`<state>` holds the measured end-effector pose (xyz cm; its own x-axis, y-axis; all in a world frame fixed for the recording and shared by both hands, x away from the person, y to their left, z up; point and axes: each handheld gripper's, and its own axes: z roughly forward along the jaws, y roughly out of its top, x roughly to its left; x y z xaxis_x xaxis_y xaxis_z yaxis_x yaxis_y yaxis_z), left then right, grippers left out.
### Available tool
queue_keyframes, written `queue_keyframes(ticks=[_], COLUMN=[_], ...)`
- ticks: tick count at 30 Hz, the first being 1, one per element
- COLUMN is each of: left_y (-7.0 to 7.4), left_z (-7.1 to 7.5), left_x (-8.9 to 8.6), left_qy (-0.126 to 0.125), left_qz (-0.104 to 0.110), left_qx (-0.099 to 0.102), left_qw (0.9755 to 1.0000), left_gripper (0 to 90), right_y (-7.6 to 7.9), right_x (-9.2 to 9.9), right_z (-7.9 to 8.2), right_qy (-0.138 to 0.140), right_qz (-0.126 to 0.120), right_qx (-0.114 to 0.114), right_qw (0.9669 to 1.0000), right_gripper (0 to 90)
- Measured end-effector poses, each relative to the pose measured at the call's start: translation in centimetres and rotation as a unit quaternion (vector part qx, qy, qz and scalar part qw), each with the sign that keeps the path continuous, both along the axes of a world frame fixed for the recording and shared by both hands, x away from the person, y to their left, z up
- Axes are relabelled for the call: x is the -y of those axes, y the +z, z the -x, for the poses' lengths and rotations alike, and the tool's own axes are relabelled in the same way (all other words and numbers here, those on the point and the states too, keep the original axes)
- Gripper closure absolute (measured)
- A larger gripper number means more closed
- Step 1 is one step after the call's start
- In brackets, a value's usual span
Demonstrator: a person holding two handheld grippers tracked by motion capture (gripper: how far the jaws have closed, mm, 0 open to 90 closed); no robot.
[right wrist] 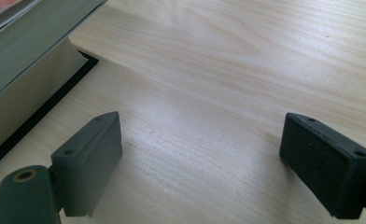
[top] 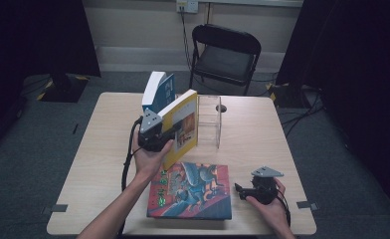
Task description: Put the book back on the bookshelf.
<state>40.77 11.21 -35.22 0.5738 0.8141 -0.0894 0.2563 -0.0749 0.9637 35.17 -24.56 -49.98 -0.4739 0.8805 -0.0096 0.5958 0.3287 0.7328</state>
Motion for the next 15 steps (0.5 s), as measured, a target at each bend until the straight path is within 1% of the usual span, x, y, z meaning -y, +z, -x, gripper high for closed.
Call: queue_keyframes(ticks=[1, 5, 9, 11, 15], left_y=[0.0, 0.1, 0.3, 0.3, -0.1], left_z=[-0.4, -1.0, -1.6, -1.7, -2.2], left_x=[0.0, 0.2, 0.4, 0.5, 0.9], left_qy=[0.005, 0.019, 0.024, 0.027, 0.034], left_qz=[0.002, 0.002, -0.001, -0.001, 0.002], left_qx=[0.0, 0.002, 0.006, 0.009, 0.005], left_qw=[1.0, 0.9998, 0.9997, 0.9996, 0.9994], left_gripper=[75.8, 75.8, 75.8, 75.8, 75.8], right_y=[0.0, 0.0, 0.0, 0.0, 0.0], right_x=[0.0, 0.0, 0.0, 0.0, 0.0], right_z=[0.0, 0.0, 0.0, 0.0, 0.0], right_qy=[0.0, 0.0, 0.0, 0.0, 0.0], right_qz=[0.0, 0.0, 0.0, 0.0, 0.0], right_qx=[0.0, 0.0, 0.0, 0.0, 0.0], right_qw=[1.0, 1.0, 1.0, 1.0, 1.0], right_gripper=[12.8, 12.8, 12.8, 12.8, 12.8])
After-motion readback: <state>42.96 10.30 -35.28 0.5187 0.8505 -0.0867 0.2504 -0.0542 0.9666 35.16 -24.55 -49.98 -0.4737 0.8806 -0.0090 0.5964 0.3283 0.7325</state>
